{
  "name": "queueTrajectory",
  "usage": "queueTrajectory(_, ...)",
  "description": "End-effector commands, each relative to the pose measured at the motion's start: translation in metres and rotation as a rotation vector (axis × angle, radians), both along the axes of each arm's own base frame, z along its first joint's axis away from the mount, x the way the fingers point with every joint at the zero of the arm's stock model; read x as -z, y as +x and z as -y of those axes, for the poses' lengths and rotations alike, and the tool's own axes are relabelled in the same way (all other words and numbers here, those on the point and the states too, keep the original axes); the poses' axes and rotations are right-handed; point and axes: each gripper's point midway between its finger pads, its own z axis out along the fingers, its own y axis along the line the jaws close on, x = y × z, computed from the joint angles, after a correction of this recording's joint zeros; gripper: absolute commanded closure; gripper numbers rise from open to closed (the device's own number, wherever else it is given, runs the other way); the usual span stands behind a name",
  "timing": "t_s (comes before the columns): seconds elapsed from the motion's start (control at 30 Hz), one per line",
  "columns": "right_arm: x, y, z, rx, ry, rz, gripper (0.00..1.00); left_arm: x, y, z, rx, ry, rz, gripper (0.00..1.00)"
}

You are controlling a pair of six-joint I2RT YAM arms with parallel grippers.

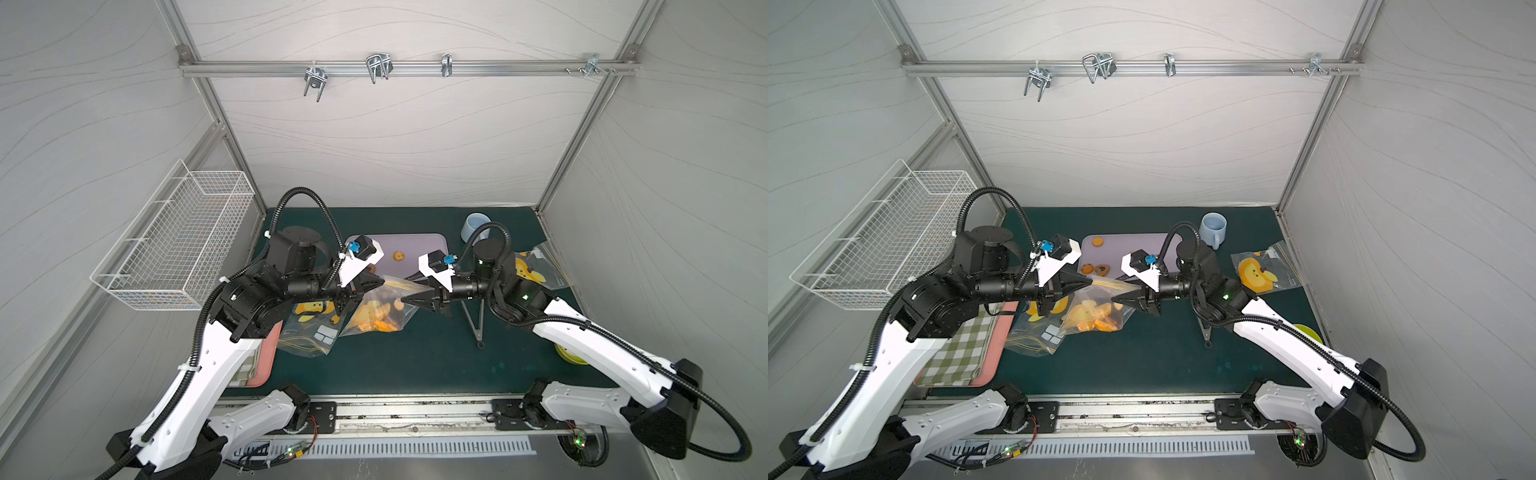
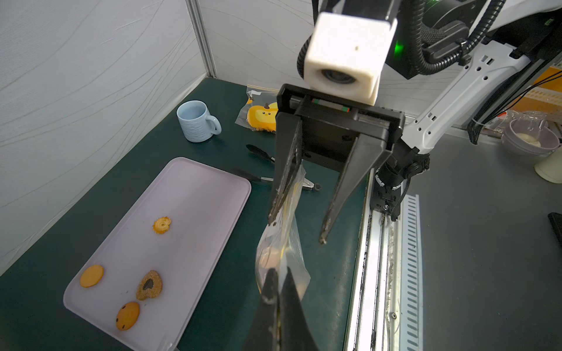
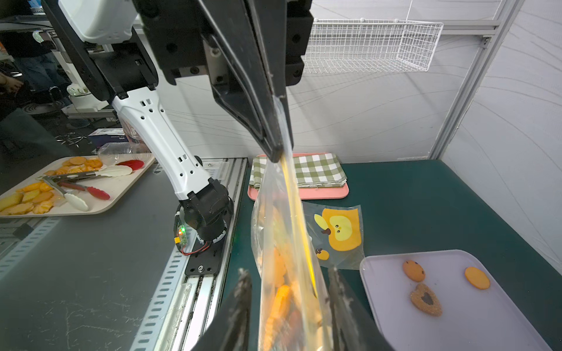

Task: Put the cookies into a resealable bag to prevent moisture
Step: Close the ziploc bag at the center of the board.

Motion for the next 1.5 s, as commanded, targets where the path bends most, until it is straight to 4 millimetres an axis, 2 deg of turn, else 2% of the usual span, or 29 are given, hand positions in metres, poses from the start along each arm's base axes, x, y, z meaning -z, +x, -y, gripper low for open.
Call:
queueTrajectory(0.0,-0.004,-0.002,0.002,0.021,-0.003,0.074,0.59,-0.017,-0.001,0.004,0.027,-0.046,0.063,1.0)
queueTrajectory(0.1,-0.002,-0.007,0.009,0.033,-0.005,0.113,0.47,-0.019,-0.008,0.005,0.061,-0.053,0.065,1.0)
queueTrajectory(0.27,0.004,-0.014,0.025,0.079,-0.017,0.135,0.48,-0.028,-0.022,0.007,0.126,-0.092,0.094,1.0)
queueTrajectory(0.47,0.012,-0.017,0.039,0.144,-0.029,0.178,0.56,-0.033,-0.03,0.007,0.157,-0.111,0.094,1.0)
queueTrajectory(0.57,0.009,-0.016,0.043,0.163,-0.027,0.2,0.64,-0.033,-0.031,0.006,0.157,-0.109,0.094,1.0)
queueTrajectory(0.8,0.003,-0.012,0.047,0.201,-0.014,0.233,0.73,-0.033,-0.03,0.005,0.149,-0.102,0.096,1.0)
queueTrajectory(0.87,0.002,-0.011,0.048,0.209,-0.009,0.237,0.79,-0.032,-0.029,0.005,0.146,-0.097,0.095,1.0)
queueTrajectory(0.9,0.002,-0.011,0.049,0.212,-0.007,0.237,0.87,-0.032,-0.029,0.005,0.143,-0.096,0.095,1.0)
queueTrajectory(0.93,0.002,-0.011,0.049,0.217,-0.005,0.237,0.99,-0.032,-0.028,0.005,0.141,-0.095,0.096,1.0)
queueTrajectory(0.97,0.002,-0.011,0.049,0.217,-0.004,0.237,1.0,-0.032,-0.028,0.005,0.142,-0.094,0.096,1.0)
queueTrajectory(1.17,0.002,-0.015,0.048,0.195,-0.007,0.219,1.0,-0.032,-0.028,0.004,0.136,-0.092,0.098,1.0)
queueTrajectory(1.2,0.002,-0.015,0.047,0.189,-0.009,0.216,0.83,-0.032,-0.028,0.004,0.136,-0.092,0.097,1.0)
queueTrajectory(1.23,0.001,-0.015,0.046,0.185,-0.004,0.214,0.73,-0.032,-0.028,0.004,0.137,-0.093,0.097,1.0)
queueTrajectory(1.27,0.0,-0.015,0.045,0.185,0.001,0.215,0.73,-0.032,-0.028,0.004,0.138,-0.095,0.098,1.0)
queueTrajectory(1.33,-0.001,-0.015,0.044,0.183,0.006,0.212,0.78,-0.032,-0.028,0.005,0.14,-0.096,0.096,1.0)
queueTrajectory(1.37,-0.001,-0.014,0.043,0.184,0.006,0.21,0.99,-0.032,-0.028,0.005,0.14,-0.096,0.096,1.0)
queueTrajectory(1.47,-0.003,-0.015,0.043,0.181,0.009,0.202,1.0,-0.033,-0.029,0.005,0.143,-0.098,0.095,1.0)
